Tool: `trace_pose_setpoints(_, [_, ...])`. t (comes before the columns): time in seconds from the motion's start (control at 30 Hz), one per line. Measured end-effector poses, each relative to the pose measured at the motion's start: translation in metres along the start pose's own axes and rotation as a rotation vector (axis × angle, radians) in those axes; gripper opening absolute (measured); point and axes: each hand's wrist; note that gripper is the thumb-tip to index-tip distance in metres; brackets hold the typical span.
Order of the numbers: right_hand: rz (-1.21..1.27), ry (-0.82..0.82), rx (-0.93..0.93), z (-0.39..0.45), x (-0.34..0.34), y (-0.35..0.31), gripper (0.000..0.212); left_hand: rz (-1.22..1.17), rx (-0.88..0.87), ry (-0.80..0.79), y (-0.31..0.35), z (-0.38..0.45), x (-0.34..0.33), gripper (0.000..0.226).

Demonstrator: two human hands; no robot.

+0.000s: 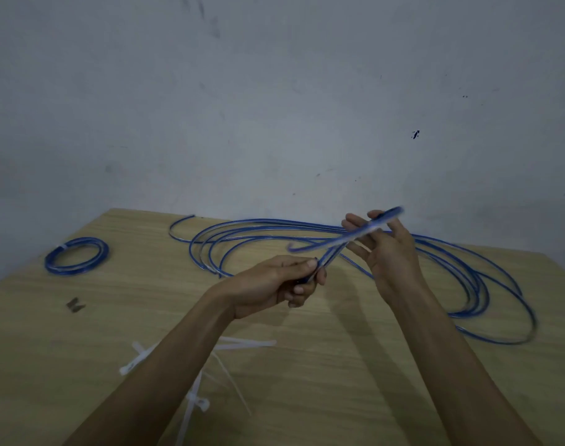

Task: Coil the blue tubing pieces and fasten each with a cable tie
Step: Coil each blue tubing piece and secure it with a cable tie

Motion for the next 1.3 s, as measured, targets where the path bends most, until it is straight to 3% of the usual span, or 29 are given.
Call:
trace_pose_setpoints(0.13, [-0.009,-0.028,-0.036,0.000,0.003,-0.001,0.014,0.073,0.010,-0.051,-0.003,0.001,-0.002,0.030])
trace_pose_setpoints(0.27, [-0.087,-0.128,-0.002,-0.004,0.001,0.002,0.012,0.109,0.009,0.039,-0.007,0.005,-0.002,0.028])
trace_pose_setpoints(0.37, [0.068,-0.174,-0.054,-0.001,0.005,0.003,0.012,0.261,0.004,0.059,-0.008,0.004,-0.001,0.031])
trace_pose_setpoints(0.5, [0.174,-0.327,-0.076,-0.001,0.004,0.002,0.008,0.516,-0.057,0.216,-0.012,0.009,-0.005,0.032])
trace_pose_setpoints(0.6, [0.044,-0.324,-0.064,-0.003,-0.005,0.002,0.012,0.788,-0.117,0.378,-0.019,0.015,-0.002,0.029])
trace_pose_setpoints(0.77, [-0.243,-0.374,-0.055,-0.005,-0.005,0.003,0.024,0.859,-0.099,0.543,-0.022,0.017,0.002,0.029])
trace_pose_setpoints(0.97, [0.104,-0.464,-0.291,-0.007,-0.003,-0.006,0.037,0.843,-0.198,0.636,-0.023,0.018,0.003,0.026])
trace_pose_setpoints(1.17, [0.770,-0.603,-0.495,-0.009,0.005,0.003,0.054,0.764,-0.298,0.668,-0.013,0.014,0.019,0.027])
trace_pose_setpoints(1.3, [0.822,-0.663,-0.541,-0.011,0.007,0.009,0.061,0.840,-0.278,0.628,-0.009,0.009,0.023,0.026])
Point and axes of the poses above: each hand's wrist, its own z-axis towards the middle knuckle, its own x-axis out of the back of the hand, y = z × x, and after that the axes turned 8 degrees about x, right-handed
